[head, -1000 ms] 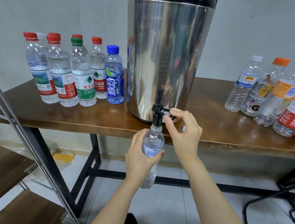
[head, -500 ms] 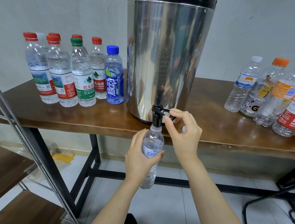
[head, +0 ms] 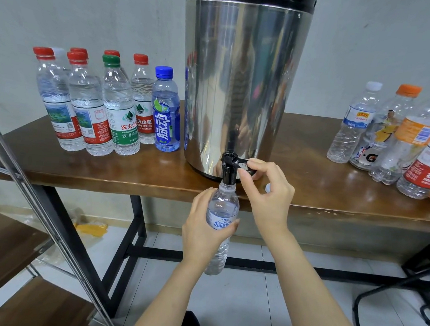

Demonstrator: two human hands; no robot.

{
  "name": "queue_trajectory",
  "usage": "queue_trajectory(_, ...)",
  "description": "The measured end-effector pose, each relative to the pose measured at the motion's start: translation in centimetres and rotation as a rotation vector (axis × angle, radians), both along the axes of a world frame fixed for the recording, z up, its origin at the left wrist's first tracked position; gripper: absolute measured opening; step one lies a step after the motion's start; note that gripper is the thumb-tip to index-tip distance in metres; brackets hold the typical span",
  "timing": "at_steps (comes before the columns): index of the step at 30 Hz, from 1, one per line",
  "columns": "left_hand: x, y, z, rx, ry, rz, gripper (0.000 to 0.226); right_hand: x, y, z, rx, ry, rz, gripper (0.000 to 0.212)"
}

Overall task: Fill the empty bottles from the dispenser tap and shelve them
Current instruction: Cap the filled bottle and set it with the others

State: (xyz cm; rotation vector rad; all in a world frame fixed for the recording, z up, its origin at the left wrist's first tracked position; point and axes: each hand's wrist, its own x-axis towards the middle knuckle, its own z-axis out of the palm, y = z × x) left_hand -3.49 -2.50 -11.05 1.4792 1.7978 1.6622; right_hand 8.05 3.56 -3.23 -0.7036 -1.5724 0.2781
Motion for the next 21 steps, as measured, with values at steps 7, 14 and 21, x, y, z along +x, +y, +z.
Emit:
queue_trajectory(7, -0.05, 0.01, -0.03, 0.000, 0.004, -0.002, 0.080, -0.03, 0.02, 0.04, 0.003, -0.004, -0.006, 0.025)
queue_trajectory(14, -0.02, -0.04, 0.01, 0.004, -0.001, -0.011, 0.080, -0.04, -0.06, 0.04, -0.006, -0.001, 0.001, 0.023)
queue_trajectory(21, 0.01, 0.00, 0.06, 0.005, 0.000, -0.013, 0.079, -0.02, -0.07, 0.07, -0.003, 0.001, 0.004, 0.024)
